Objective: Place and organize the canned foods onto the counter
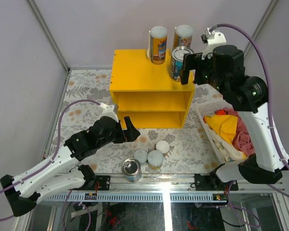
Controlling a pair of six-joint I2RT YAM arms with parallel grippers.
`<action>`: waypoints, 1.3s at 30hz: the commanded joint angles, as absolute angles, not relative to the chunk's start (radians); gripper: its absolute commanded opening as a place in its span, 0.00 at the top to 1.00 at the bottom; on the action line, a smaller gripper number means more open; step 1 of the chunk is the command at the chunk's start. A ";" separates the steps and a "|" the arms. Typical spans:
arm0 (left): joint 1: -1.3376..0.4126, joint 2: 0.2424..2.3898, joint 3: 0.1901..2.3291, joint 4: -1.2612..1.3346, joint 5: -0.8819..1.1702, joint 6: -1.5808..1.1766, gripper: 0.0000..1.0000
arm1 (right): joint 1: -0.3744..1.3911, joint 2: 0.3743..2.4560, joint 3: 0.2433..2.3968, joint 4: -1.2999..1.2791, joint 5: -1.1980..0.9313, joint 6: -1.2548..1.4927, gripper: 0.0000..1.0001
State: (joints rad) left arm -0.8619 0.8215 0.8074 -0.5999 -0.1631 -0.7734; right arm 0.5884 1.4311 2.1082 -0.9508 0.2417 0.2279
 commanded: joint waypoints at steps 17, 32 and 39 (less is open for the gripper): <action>-0.853 0.703 0.791 -0.694 -0.191 -0.857 0.00 | 0.592 0.974 1.509 -0.334 -0.004 0.412 0.00; -0.854 0.664 0.758 -0.735 -0.263 -0.954 0.00 | 1.062 1.102 1.553 -0.637 0.242 0.197 0.07; -0.852 0.650 0.754 -0.754 -0.312 -1.006 0.00 | 1.360 1.129 1.408 -0.607 0.427 0.191 0.05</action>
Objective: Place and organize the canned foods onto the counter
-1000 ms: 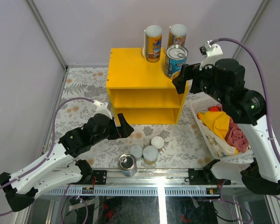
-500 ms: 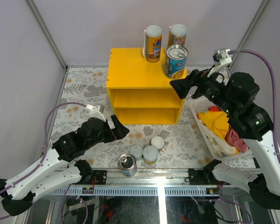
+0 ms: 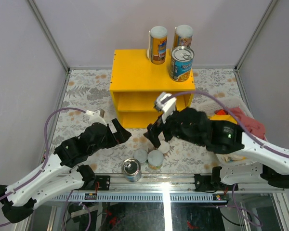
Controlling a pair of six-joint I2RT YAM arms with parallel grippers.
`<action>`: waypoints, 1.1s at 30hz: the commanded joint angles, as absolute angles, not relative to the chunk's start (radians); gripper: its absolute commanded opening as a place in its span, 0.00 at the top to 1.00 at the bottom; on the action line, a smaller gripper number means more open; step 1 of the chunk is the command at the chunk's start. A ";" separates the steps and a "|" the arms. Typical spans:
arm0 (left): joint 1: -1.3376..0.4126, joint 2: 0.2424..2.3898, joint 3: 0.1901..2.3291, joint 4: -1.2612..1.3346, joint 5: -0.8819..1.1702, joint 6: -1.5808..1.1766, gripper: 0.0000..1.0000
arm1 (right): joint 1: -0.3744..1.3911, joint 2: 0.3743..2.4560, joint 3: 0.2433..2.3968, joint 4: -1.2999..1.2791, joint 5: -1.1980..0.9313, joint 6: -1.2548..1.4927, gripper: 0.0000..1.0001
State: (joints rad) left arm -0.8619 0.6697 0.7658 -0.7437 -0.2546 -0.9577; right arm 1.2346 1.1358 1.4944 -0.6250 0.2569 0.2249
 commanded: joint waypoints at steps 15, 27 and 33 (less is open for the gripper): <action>-0.851 0.591 0.716 -0.755 -0.361 -1.141 0.00 | 1.812 1.093 0.931 -0.139 0.749 0.245 0.00; -0.852 0.588 0.765 -0.821 -0.387 -1.161 0.00 | 1.836 1.121 0.761 0.153 0.712 0.364 0.01; -0.851 0.594 0.775 -0.829 -0.397 -1.172 0.00 | 1.863 1.176 0.750 0.224 0.710 0.358 0.01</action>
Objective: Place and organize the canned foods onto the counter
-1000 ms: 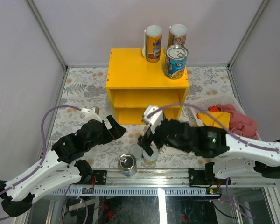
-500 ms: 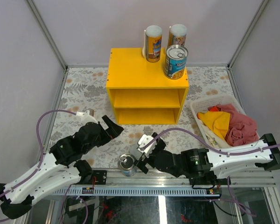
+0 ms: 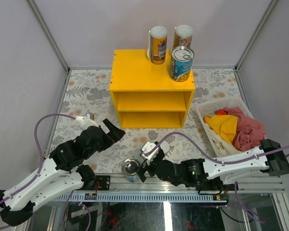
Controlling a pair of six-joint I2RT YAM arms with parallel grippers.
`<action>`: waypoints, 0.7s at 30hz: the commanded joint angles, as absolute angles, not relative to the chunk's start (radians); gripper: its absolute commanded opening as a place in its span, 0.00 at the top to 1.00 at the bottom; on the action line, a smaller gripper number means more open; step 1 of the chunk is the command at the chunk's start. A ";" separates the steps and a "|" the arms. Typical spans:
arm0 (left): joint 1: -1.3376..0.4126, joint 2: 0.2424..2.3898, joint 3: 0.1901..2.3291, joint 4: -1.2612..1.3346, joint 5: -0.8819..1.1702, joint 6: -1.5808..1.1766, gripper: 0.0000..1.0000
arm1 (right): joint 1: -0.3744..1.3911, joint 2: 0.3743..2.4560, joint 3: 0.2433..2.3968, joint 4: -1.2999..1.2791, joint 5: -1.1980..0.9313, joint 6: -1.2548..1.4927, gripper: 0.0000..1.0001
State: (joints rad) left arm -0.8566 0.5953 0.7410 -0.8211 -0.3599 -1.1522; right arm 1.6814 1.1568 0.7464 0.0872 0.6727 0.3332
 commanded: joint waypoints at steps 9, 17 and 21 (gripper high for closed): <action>-0.852 0.596 0.777 -0.844 -0.404 -1.193 0.00 | 1.878 1.208 0.704 0.309 0.666 0.372 0.01; -0.851 0.575 0.783 -0.892 -0.434 -1.238 0.00 | 1.879 1.273 0.696 0.364 0.601 0.347 0.01; -0.851 0.562 0.786 -0.908 -0.448 -1.254 0.00 | 1.878 1.292 0.673 0.395 0.601 0.339 0.01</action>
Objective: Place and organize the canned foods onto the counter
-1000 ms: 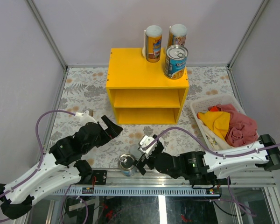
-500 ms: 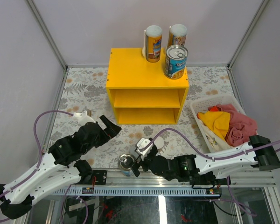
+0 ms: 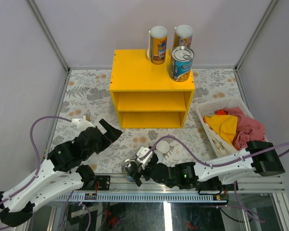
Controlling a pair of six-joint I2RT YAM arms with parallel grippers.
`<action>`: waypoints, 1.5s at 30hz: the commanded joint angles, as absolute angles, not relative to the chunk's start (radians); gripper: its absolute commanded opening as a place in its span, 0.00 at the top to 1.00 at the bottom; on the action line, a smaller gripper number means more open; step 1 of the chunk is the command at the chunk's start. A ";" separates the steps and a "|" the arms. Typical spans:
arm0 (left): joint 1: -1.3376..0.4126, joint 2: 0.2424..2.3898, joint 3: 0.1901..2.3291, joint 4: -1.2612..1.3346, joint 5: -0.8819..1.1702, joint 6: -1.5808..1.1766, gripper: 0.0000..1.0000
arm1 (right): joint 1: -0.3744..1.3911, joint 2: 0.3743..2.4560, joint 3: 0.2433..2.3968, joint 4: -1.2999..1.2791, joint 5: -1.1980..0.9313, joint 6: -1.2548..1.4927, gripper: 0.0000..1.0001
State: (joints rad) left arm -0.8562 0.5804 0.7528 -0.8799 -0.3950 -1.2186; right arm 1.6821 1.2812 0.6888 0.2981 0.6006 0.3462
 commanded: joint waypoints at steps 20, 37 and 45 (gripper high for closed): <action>-0.852 0.549 0.758 -0.911 -0.451 -1.285 0.00 | 1.853 1.322 0.630 0.442 0.503 0.337 0.01; -0.852 0.550 0.749 -0.910 -0.451 -1.296 0.00 | 1.808 1.357 0.602 0.483 0.424 0.351 0.01; -0.851 0.551 0.736 -0.898 -0.450 -1.295 0.00 | 1.782 1.388 0.610 0.489 0.407 0.342 0.01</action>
